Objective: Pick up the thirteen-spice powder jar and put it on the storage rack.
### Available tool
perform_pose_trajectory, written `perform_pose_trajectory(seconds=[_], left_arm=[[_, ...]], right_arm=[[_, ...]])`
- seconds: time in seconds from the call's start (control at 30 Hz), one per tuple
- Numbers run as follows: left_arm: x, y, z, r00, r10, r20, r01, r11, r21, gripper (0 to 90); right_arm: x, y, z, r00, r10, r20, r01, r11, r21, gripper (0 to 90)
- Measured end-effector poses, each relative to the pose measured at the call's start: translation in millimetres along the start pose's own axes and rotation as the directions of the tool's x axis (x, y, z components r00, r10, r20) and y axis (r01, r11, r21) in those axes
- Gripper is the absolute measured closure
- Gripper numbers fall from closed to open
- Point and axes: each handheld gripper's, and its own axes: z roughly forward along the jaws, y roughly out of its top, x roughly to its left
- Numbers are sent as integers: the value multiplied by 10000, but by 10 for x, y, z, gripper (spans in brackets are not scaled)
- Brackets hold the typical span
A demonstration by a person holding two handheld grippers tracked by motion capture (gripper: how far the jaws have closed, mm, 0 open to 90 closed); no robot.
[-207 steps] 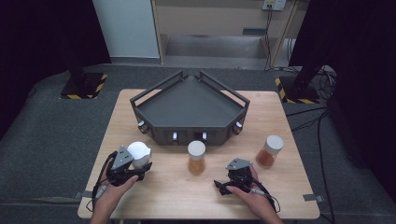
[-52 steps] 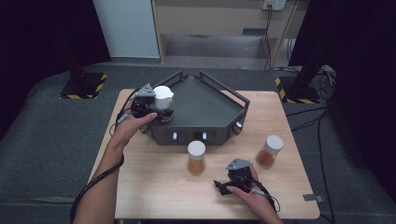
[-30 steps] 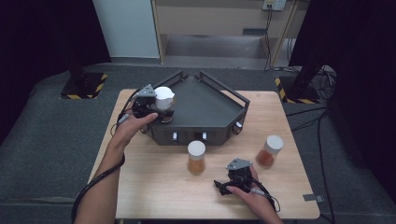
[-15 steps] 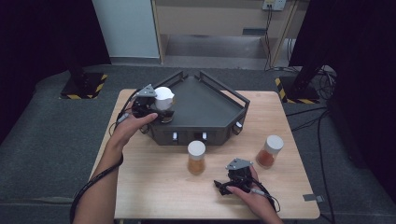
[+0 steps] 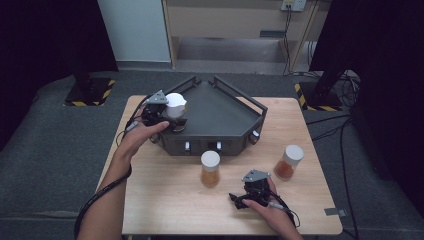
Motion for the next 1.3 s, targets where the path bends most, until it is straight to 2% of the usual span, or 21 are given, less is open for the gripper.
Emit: perform_pose_trajectory(seconds=[0.13, 0.3, 0.6, 0.9, 1.3], left_arm=[[-27, 17, 6, 9999, -63, -84, 64, 9999, 114, 133], [-92, 19, -61, 9996, 31, -278, -28, 10000, 88, 83], [-173, -28, -204, 9984, 43, -565, -39, 10000, 78, 48], [-260, -99, -343, 9953, -190, -948, 183, 9998, -83, 38], [-430, -117, -496, 9920, -76, -1261, 61, 9999, -124, 30]], right_arm=[[0, 0, 0, 10000, -5, 1, 5, 10000, 0, 5], [0, 0, 0, 10000, -2, 2, 2, 10000, 1, 5], [0, 0, 0, 10000, -4, 4, 4, 10000, 1, 5], [0, 0, 0, 10000, -4, 4, 4, 10000, 0, 5], [1, 0, 0, 10000, -5, 5, 5, 10000, 2, 5]])
